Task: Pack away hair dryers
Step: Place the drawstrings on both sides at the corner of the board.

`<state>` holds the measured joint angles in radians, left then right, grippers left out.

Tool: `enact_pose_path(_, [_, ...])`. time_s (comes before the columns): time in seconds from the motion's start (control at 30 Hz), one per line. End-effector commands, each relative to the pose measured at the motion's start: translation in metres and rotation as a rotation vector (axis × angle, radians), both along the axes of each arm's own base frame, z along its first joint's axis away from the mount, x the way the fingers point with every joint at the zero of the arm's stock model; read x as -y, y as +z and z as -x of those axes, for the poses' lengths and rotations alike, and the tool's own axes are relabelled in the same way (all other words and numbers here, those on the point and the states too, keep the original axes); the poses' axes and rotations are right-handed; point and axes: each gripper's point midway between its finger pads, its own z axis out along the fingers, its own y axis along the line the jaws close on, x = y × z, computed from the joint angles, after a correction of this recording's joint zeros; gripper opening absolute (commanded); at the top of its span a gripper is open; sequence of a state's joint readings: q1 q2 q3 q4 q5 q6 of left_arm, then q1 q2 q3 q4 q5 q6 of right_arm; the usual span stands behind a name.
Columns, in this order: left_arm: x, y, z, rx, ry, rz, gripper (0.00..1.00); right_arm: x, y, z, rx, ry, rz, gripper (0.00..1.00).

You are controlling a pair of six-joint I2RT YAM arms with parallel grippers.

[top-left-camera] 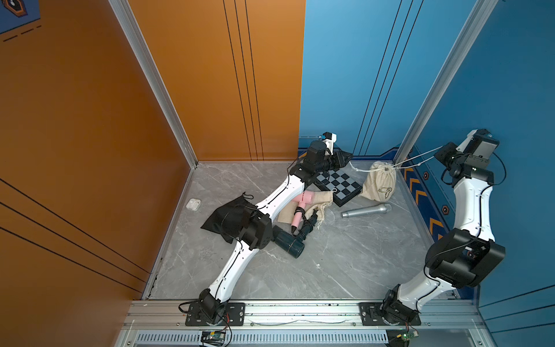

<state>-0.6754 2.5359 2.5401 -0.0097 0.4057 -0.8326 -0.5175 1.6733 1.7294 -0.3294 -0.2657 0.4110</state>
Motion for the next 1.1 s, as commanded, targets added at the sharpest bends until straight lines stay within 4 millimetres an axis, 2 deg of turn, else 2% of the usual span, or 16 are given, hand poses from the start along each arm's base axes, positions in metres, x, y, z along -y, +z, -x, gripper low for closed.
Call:
enact_pose_path(0.0, [-0.012, 0.038, 0.005, 0.060, -0.011, 0.039, 0.52, -0.006, 0.010, 0.006, 0.009, 0.004, 0.018, 0.46])
enact_pose_path(0.03, [-0.015, 0.040, 0.003, 0.065, -0.004, 0.039, 0.54, -0.009, 0.011, 0.008, 0.006, 0.005, 0.025, 0.55])
enact_pose_path(0.13, [-0.026, 0.052, 0.000, 0.100, 0.011, 0.030, 0.57, -0.015, 0.015, 0.015, 0.005, 0.000, 0.042, 0.67])
enact_pose_path(0.3, [-0.051, 0.066, -0.004, 0.149, 0.056, -0.006, 0.62, -0.028, 0.030, 0.026, 0.018, 0.008, 0.093, 0.76])
enact_pose_path(0.5, [-0.083, 0.066, -0.012, 0.136, 0.123, -0.042, 0.63, -0.066, 0.046, 0.027, 0.038, 0.064, 0.148, 0.78])
enact_pose_path(0.57, [-0.096, 0.061, -0.013, 0.119, 0.152, -0.071, 0.64, -0.093, 0.048, 0.024, 0.035, 0.113, 0.179, 0.78])
enact_pose_path(0.67, [-0.127, 0.039, -0.015, 0.092, 0.239, -0.230, 0.64, -0.148, 0.039, 0.013, 0.017, 0.236, 0.209, 0.79])
enact_pose_path(0.77, [-0.172, 0.005, -0.009, 0.047, 0.338, -0.479, 0.64, -0.219, 0.017, 0.003, 0.008, 0.400, 0.196, 0.79])
enact_pose_path(0.87, [-0.225, -0.018, -0.001, -0.017, 0.426, -0.622, 0.65, -0.299, -0.017, -0.002, -0.021, 0.569, 0.184, 0.79])
enact_pose_path(0.93, [-0.262, -0.028, 0.010, -0.059, 0.488, -0.675, 0.65, -0.345, -0.044, -0.001, -0.051, 0.656, 0.187, 0.80])
enact_pose_path(1.03, [-0.312, -0.033, 0.032, -0.102, 0.560, -0.727, 0.66, -0.388, -0.083, 0.003, -0.129, 0.743, 0.183, 0.80])
enact_pose_path(1.07, [-0.325, -0.035, 0.039, -0.118, 0.575, -0.744, 0.66, -0.397, -0.094, 0.005, -0.157, 0.762, 0.180, 0.80])
